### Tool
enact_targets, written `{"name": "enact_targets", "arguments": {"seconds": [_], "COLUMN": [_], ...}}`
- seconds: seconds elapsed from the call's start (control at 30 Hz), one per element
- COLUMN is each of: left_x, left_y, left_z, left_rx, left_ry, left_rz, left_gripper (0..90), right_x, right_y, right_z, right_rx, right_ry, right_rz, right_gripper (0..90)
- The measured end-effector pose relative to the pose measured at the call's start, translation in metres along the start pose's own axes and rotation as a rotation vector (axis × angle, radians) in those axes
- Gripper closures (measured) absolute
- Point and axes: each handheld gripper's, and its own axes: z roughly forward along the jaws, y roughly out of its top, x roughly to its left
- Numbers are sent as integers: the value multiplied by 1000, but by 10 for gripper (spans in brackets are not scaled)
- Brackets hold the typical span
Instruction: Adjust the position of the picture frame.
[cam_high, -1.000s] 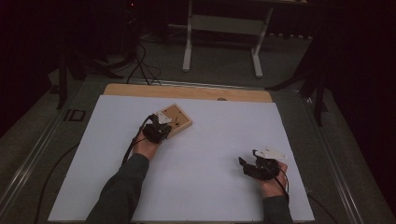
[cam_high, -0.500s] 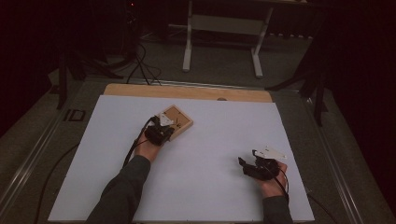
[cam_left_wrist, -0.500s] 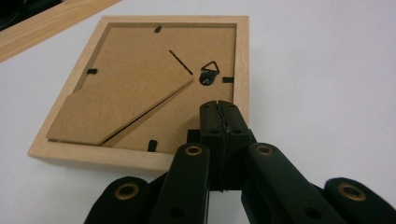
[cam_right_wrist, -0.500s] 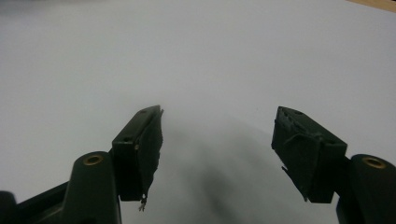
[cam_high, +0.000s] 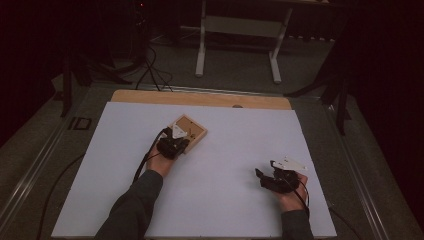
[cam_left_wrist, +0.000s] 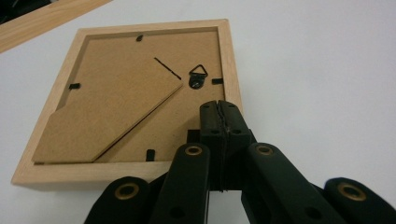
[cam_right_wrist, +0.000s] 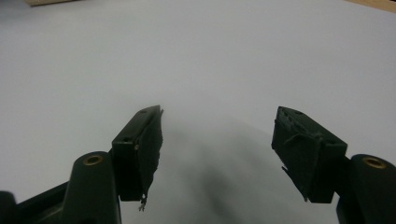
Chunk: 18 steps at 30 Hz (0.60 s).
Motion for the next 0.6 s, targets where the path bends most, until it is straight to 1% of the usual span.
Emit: {"name": "enact_targets", "arguments": {"seconds": [0.2,0.6], "left_x": [-6,-20], "left_y": [0,1], "left_z": [0,0], "left_rx": [-4,-9], "left_ry": [-10,-33], "left_rz": [2,23], "left_gripper": [898,898], "right_x": [0,0], "right_y": [0,0], "right_z": [0,0], "right_rx": [0,1], "right_ry": [1,2], "right_rz": [-1,-2], "right_gripper": [326,326]}}
